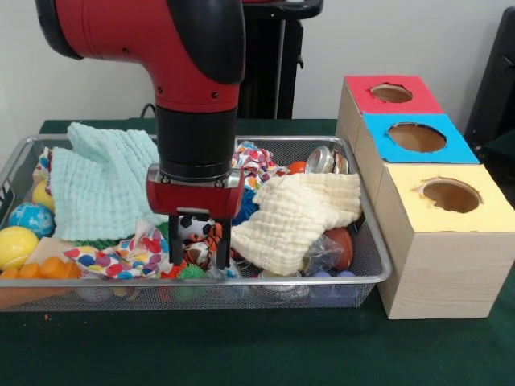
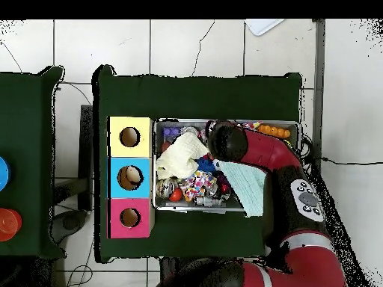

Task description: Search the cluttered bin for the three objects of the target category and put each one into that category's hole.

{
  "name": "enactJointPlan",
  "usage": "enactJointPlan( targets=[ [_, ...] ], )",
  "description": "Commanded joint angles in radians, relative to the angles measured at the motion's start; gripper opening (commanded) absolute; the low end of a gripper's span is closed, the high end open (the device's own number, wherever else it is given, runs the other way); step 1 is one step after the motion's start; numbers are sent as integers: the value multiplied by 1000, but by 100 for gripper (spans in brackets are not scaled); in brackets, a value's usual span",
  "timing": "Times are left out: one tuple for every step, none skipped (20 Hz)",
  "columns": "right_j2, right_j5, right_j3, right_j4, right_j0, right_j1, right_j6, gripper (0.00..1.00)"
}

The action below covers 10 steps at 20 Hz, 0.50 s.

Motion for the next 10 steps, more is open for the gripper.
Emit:
enactJointPlan(
  targets=[
    [137, 27, 83, 13, -60, 108, 59, 100],
    [151, 22, 74, 22, -70, 132, 63, 100],
    [159, 34, 68, 29, -73, 143, 64, 100],
    [167, 46, 61, 36, -77, 154, 64, 100],
    [165, 78, 57, 44, -72, 151, 67, 100],
    [163, 110, 54, 53, -68, 148, 70, 100],
    [157, 147, 56, 60, -60, 136, 73, 100],
    [149, 184, 58, 66, -51, 123, 76, 100],
    [142, 213, 56, 70, -44, 115, 79, 100],
    [134, 241, 53, 75, -36, 108, 82, 100]
  ],
)
